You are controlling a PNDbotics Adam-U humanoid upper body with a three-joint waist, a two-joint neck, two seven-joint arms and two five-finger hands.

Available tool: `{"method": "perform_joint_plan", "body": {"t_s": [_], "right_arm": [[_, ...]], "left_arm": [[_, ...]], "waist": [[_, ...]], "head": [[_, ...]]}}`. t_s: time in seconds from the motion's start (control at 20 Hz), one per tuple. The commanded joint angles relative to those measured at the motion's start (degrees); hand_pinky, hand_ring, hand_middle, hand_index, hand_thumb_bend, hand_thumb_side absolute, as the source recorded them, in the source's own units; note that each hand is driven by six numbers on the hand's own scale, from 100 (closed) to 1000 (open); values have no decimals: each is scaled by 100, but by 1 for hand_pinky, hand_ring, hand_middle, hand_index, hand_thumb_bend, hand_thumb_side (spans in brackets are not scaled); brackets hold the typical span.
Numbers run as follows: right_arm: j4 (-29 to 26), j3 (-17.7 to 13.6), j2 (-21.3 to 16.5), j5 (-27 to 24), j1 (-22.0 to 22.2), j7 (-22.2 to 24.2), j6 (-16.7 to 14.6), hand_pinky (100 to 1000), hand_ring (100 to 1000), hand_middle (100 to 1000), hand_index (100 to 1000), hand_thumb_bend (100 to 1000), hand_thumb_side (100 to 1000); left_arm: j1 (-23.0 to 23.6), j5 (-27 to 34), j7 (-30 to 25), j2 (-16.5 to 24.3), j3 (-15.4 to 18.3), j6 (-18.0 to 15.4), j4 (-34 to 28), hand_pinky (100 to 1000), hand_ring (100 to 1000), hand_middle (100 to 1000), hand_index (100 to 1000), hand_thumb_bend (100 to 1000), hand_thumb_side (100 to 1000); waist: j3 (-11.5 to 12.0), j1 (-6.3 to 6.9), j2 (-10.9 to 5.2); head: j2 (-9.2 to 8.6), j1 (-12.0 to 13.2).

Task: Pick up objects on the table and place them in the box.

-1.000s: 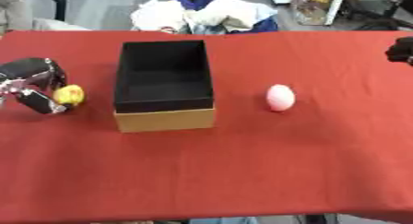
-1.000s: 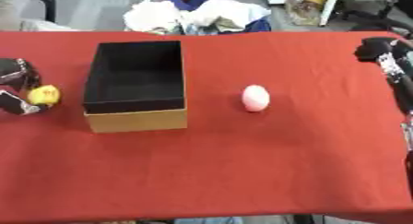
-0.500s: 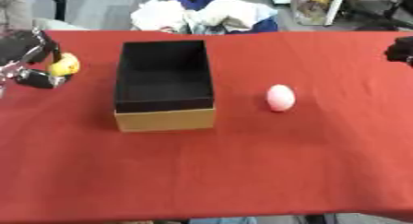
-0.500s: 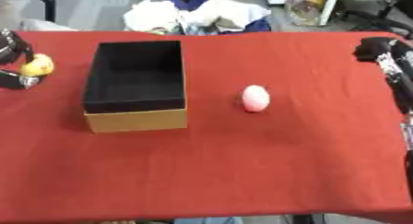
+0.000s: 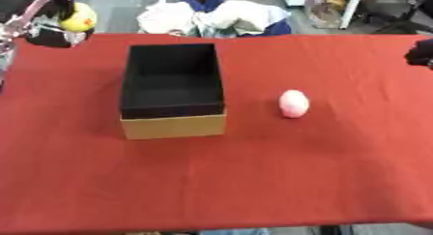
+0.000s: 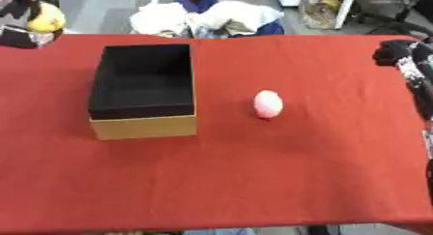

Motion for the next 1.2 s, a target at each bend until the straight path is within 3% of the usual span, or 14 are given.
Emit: {"method": "perform_joint_plan", "body": {"t_s": [0.05, 0.35, 0.7, 0.9, 1.2], "right_arm": [[-34, -6, -100, -39, -117, 30, -23, 737, 716, 638, 755, 100, 760], [-28, 9, -79, -43, -141, 53, -30, 737, 716, 637, 755, 100, 762], [-28, 11, -74, -46, -143, 67, -29, 737, 716, 637, 755, 100, 764], [-22, 5, -85, -47, -142, 65, -33, 737, 715, 637, 755, 100, 764], [-11, 2, -95, -42, -145, 70, -39, 737, 716, 637, 756, 100, 765]], "left_arm": [[-153, -21, -122, -110, -138, -142, -120, 296, 247, 189, 329, 392, 100], [-95, -266, -342, -453, -459, -464, -80, 309, 255, 198, 340, 354, 103], [0, -451, -630, -683, -766, -797, -86, 349, 288, 235, 376, 344, 165], [70, -630, -959, -703, -881, -1012, -54, 441, 391, 358, 480, 377, 217], [99, -769, -1419, -555, -883, -1234, -204, 633, 615, 605, 733, 458, 278]], "waist": [[-29, -14, -77], [-48, -21, -54], [-72, -17, -37], [-80, -15, -27], [-59, -15, -25]], "head": [[29, 48], [29, 90], [29, 91], [29, 70], [29, 71]]}}
